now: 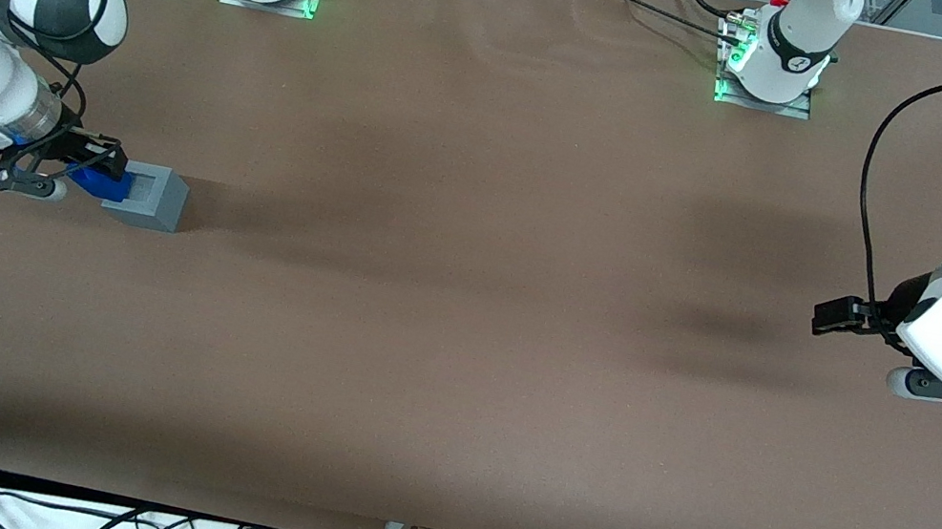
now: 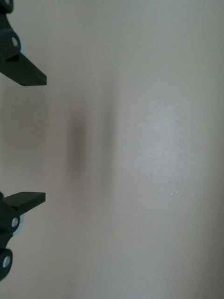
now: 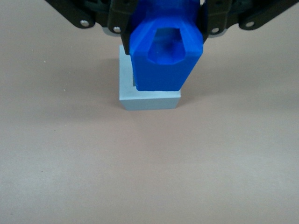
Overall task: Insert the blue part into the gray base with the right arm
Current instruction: 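Lift the blue block and carry it over the gray base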
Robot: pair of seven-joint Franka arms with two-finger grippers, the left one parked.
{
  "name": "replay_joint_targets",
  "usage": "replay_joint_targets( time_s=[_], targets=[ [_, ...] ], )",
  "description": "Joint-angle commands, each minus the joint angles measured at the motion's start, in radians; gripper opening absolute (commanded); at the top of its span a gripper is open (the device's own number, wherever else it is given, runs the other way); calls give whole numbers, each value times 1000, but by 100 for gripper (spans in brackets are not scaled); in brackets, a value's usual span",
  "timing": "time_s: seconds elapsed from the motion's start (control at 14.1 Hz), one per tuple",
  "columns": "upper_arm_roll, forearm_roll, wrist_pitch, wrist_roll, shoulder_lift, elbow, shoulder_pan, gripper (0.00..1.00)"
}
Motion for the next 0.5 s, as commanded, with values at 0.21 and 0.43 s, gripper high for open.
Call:
replay_joint_targets(
  time_s=[0.21, 0.43],
  targets=[
    [-24, 6, 174, -94, 16, -132, -15, 22],
    [-24, 6, 188, -105, 24, -139, -18, 22]
  ],
)
